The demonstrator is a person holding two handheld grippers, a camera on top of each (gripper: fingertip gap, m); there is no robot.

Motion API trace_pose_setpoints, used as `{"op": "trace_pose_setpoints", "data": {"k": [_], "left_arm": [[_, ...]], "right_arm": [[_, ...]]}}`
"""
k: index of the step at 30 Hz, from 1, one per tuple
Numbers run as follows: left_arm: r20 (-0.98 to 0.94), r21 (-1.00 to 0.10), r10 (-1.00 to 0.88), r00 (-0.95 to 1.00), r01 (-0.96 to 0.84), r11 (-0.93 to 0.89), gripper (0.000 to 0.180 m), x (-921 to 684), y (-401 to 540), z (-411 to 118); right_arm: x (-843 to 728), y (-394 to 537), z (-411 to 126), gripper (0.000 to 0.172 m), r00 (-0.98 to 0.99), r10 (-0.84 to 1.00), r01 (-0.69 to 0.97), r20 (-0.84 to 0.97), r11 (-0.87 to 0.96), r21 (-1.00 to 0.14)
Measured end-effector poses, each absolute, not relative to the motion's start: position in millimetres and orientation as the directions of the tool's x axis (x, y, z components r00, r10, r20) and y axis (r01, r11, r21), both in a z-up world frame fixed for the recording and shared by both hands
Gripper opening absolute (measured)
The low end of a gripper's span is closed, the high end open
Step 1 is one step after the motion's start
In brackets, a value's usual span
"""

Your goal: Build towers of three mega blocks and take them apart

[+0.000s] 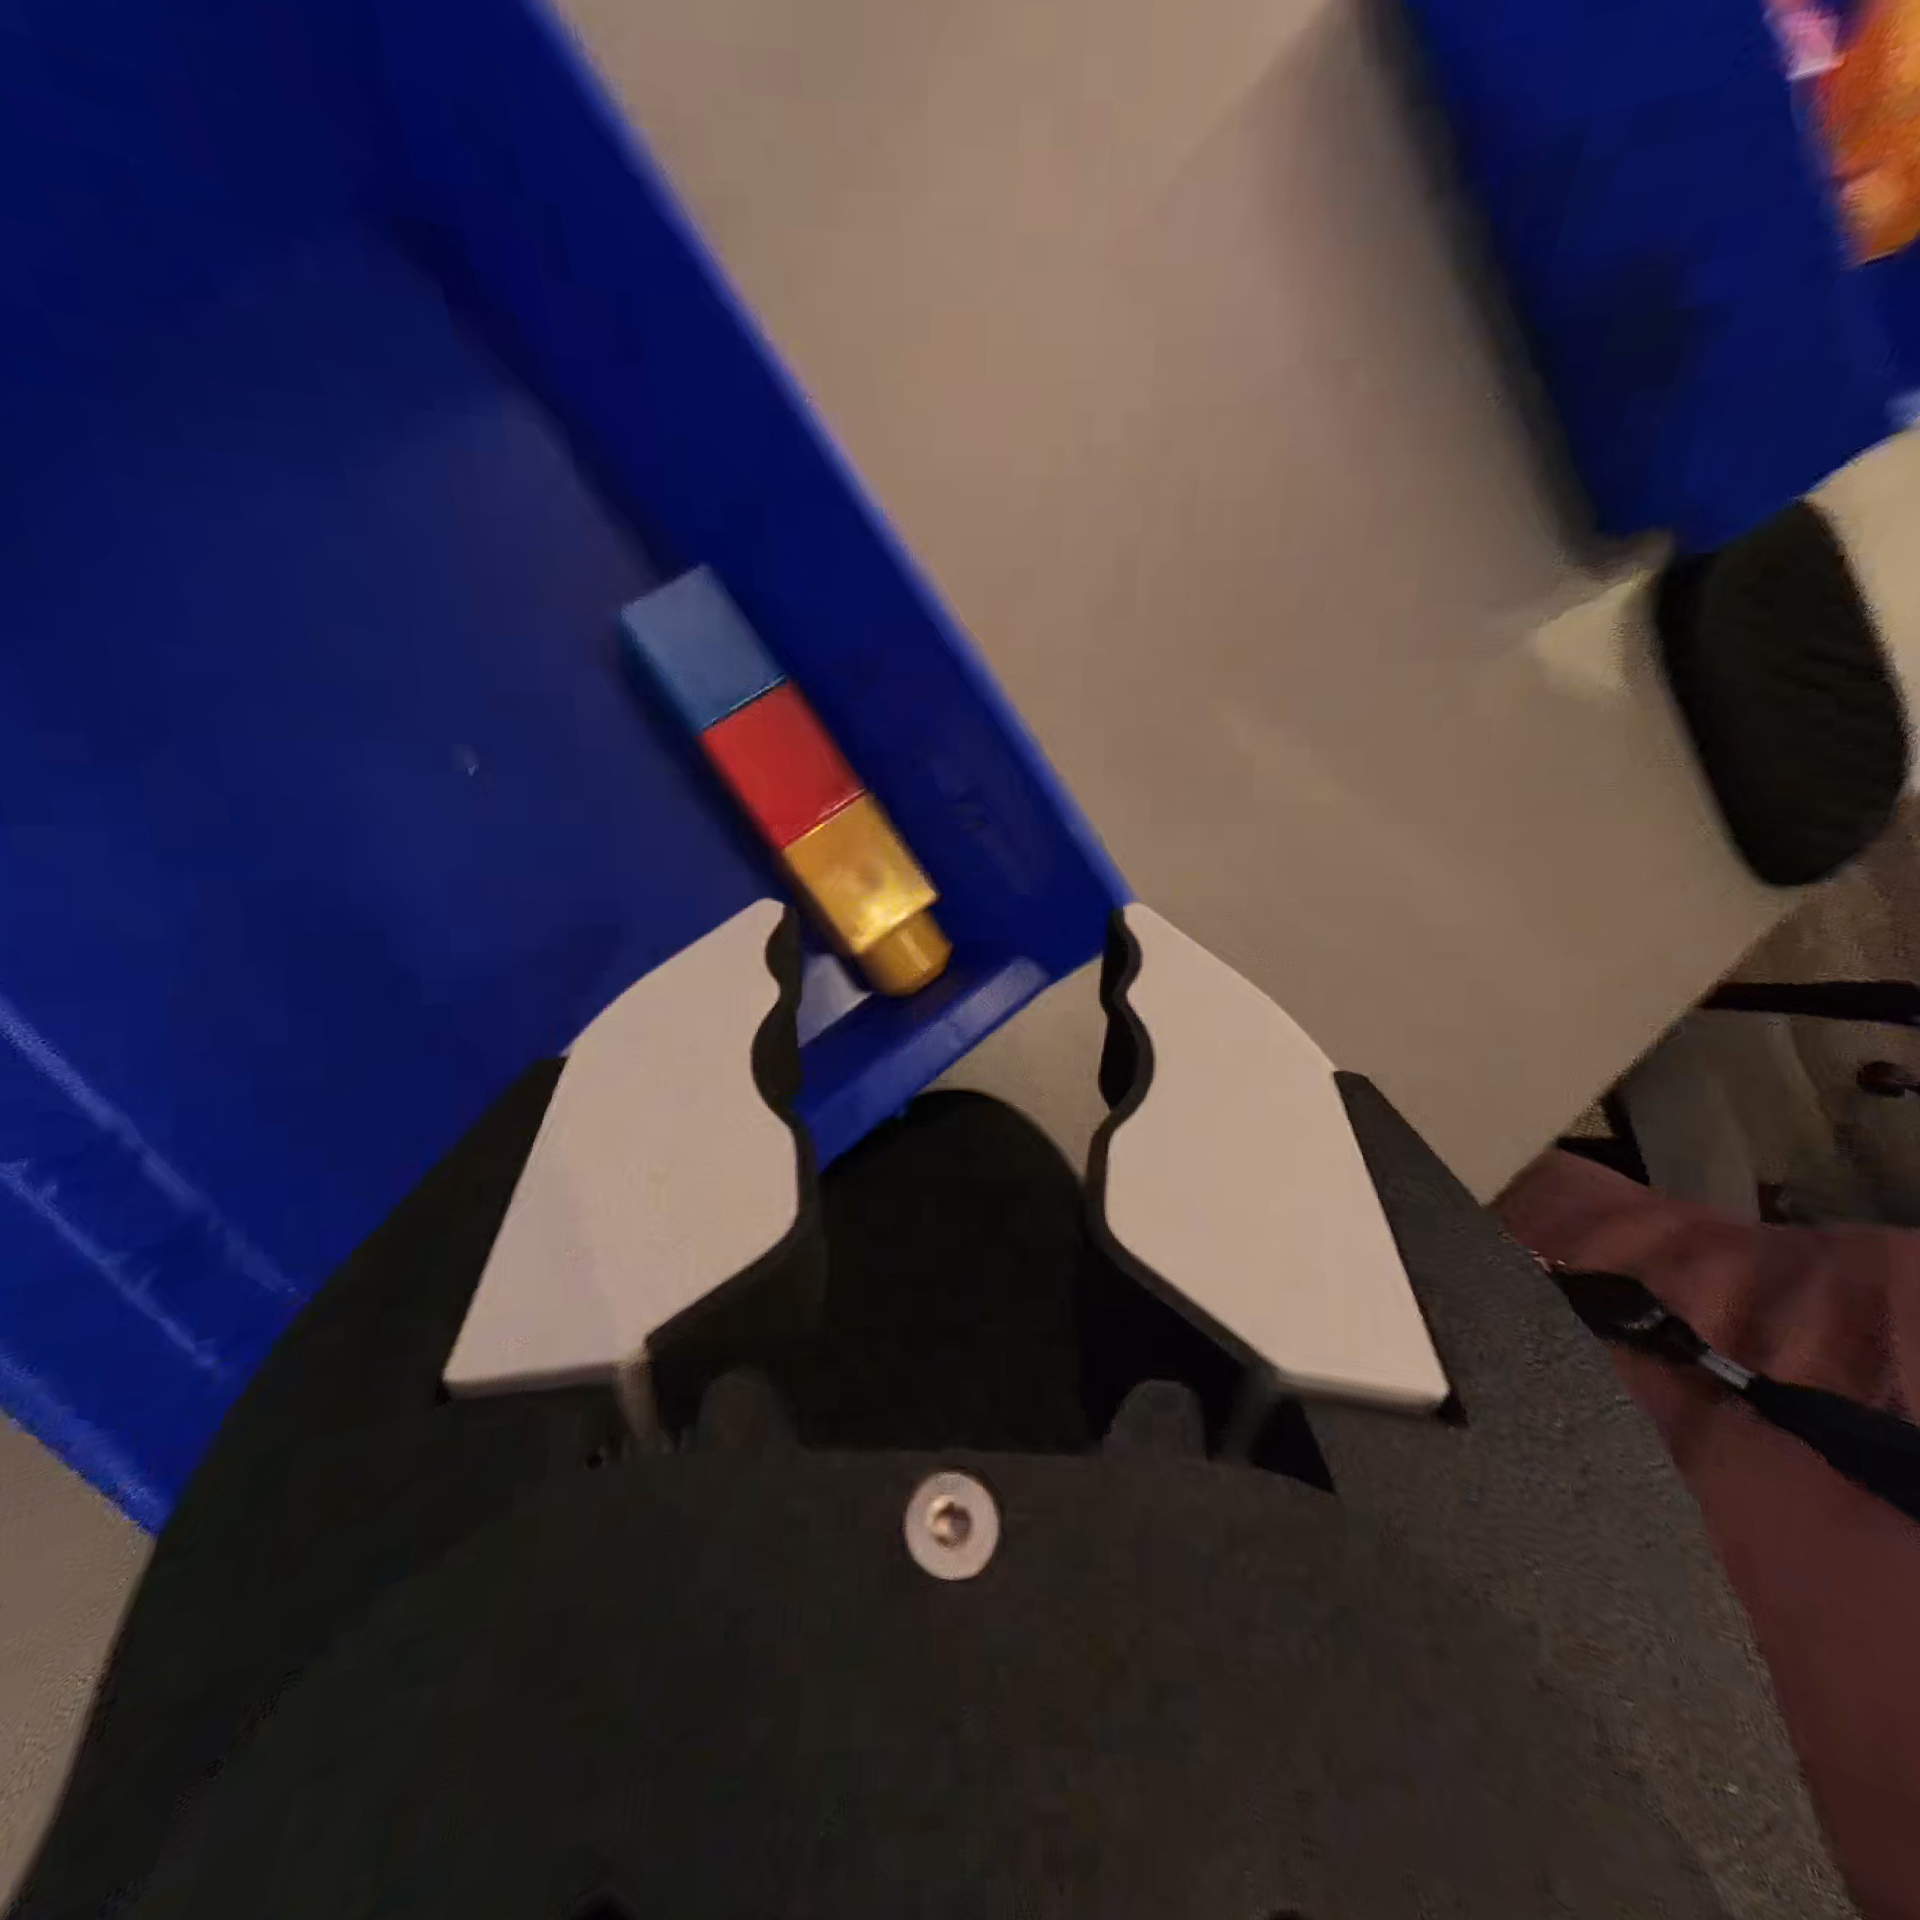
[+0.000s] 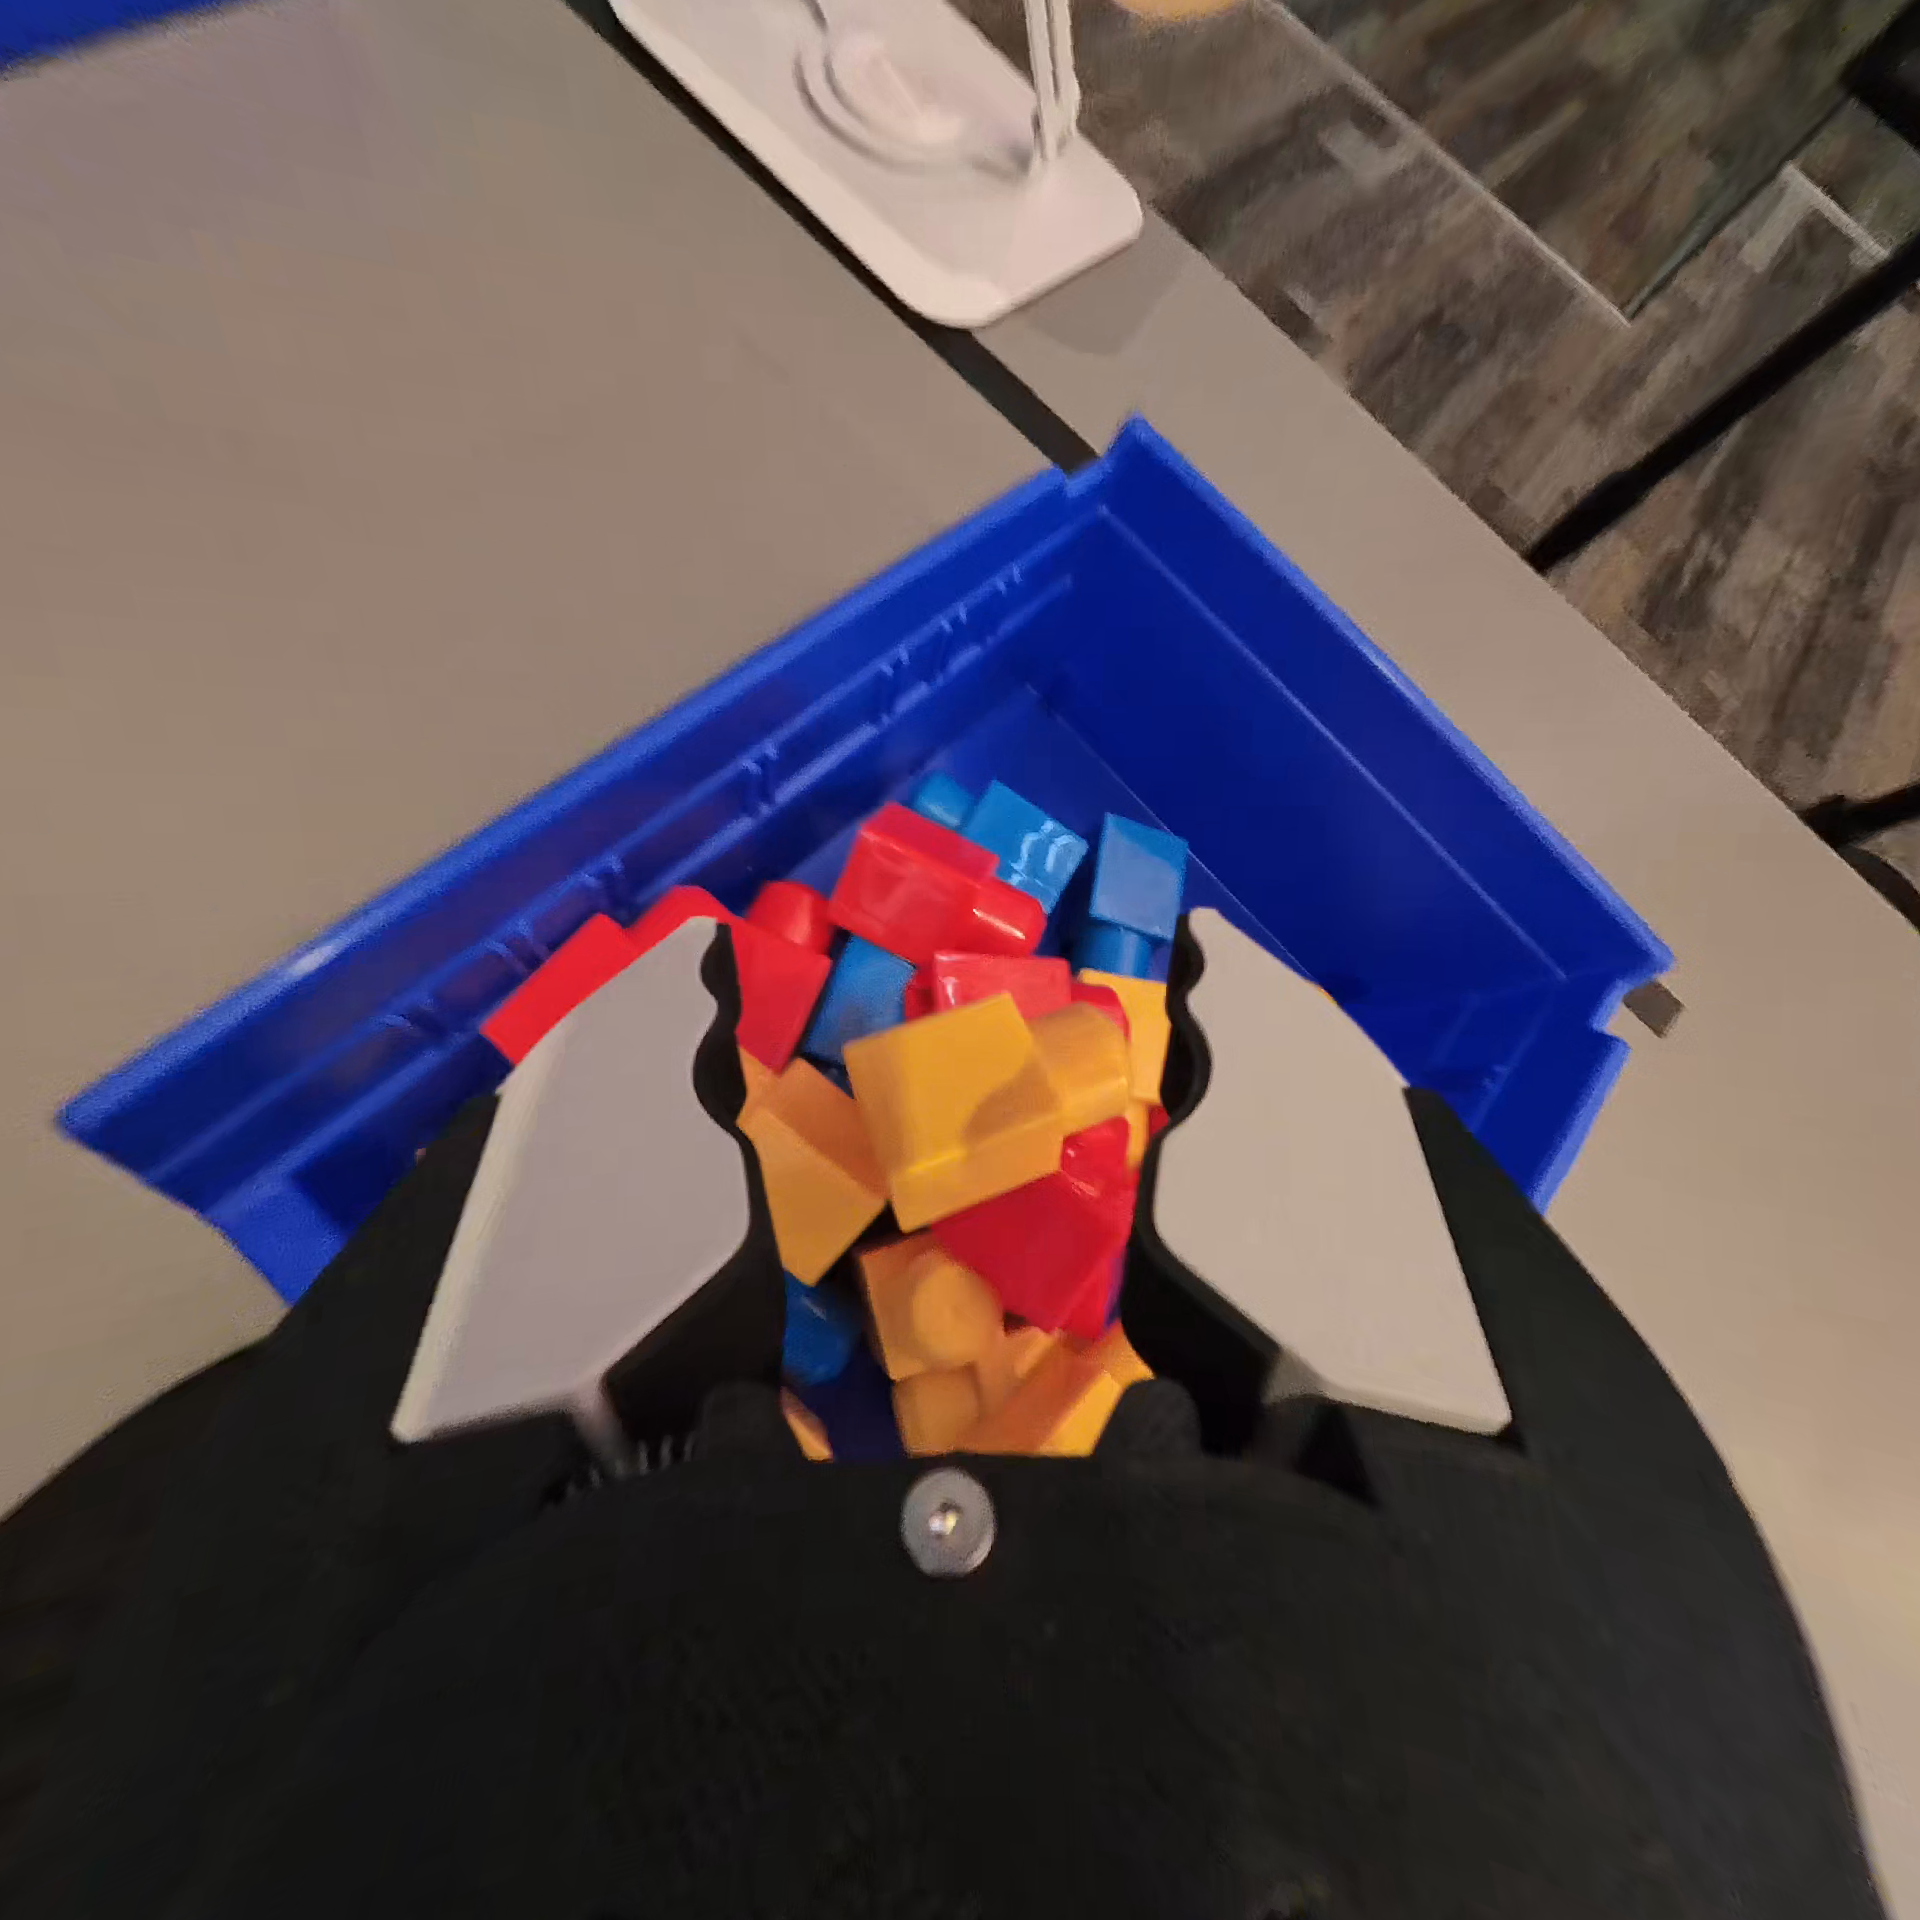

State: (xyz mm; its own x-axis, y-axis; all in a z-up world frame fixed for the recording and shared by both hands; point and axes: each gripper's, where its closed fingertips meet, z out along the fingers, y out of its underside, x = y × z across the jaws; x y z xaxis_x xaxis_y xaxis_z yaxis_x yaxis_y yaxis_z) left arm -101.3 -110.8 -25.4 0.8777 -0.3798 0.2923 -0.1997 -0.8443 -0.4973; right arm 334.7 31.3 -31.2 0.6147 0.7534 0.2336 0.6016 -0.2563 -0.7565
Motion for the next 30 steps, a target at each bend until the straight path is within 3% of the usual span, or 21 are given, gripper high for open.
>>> {"op": "trace_pose_setpoints", "data": {"k": [5,13,30], "left_arm": [[0.209,-0.382,-0.275,0.939,-0.180,-0.906,0.062,-117,-85,-74],[0.161,-0.238,-0.188,0.969,-0.147,-0.960,0.063,-115,-61,-128],[0.105,-0.164,-0.238,0.966,-0.219,-0.962,0.066,-150,-74,-127]], "right_arm": [[318,17,-18,0.080,0.595,0.780,0.559,0.195,-0.227,-0.797],[325,0,-21,0.081,0.577,0.786,0.600,0.222,-0.222,-0.769],[328,-9,-18,0.081,0.561,0.798,0.616,0.221,-0.223,-0.756]]}}
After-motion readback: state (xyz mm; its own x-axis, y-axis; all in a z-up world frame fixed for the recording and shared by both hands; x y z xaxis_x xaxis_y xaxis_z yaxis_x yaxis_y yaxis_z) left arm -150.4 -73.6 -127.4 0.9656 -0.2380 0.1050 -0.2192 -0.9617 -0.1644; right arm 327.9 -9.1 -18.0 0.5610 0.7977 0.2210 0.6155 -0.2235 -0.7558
